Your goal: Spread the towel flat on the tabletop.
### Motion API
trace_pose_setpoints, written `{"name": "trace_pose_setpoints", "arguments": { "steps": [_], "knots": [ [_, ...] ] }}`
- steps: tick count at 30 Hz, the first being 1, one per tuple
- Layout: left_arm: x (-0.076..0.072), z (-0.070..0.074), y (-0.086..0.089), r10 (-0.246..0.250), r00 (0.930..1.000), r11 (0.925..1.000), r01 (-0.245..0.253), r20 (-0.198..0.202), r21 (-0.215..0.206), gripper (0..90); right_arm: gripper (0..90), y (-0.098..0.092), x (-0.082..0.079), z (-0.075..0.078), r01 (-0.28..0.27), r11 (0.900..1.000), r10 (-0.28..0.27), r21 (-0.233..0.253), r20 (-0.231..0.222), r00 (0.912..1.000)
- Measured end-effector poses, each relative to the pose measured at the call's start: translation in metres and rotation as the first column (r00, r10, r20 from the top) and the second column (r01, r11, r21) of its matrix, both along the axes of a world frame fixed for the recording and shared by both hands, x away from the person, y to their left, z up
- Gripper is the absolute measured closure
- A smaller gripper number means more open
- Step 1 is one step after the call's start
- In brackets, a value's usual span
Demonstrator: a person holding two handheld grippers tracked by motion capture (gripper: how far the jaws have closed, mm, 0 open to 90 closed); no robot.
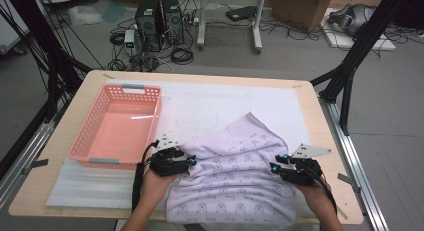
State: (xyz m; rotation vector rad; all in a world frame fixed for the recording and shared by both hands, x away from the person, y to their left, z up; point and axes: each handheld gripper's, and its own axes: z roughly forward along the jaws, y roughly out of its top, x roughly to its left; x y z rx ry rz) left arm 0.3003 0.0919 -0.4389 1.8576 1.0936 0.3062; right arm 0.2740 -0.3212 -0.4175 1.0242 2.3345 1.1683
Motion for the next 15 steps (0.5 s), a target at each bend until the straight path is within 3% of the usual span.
{"name": "trace_pose_setpoints", "arguments": {
  "steps": [4,5,7,12,15],
  "knots": [
    [0.014,0.001,-0.009,0.020,0.9997,0.9998,-0.020,0.015,0.005,47.9,54.6,-0.004,0.017,0.005,0.050,0.999,-0.050,-0.004,0.051,0.9974],
    [0.017,0.001,-0.010,0.027,0.9993,0.9996,-0.027,0.027,-0.003,51.2,53.9,-0.004,0.024,0.005,0.063,0.998,-0.062,-0.010,0.054,0.9966],
    [0.023,-0.001,-0.011,0.045,0.9989,0.9989,-0.046,0.012,0.006,59.3,53.2,-0.004,0.040,0.006,0.074,0.997,-0.073,-0.020,0.060,0.9956],
    [0.031,-0.001,-0.017,0.051,0.9985,0.9977,-0.052,0.019,0.043,83.5,52.2,0.008,0.085,0.004,0.083,0.995,-0.081,-0.055,0.038,0.9960],
    [0.036,0.002,-0.021,0.053,0.9984,0.9975,-0.054,0.018,0.046,84.6,51.9,0.017,0.111,-0.006,0.081,0.993,-0.080,-0.081,0.017,0.9967]
  ]
}}
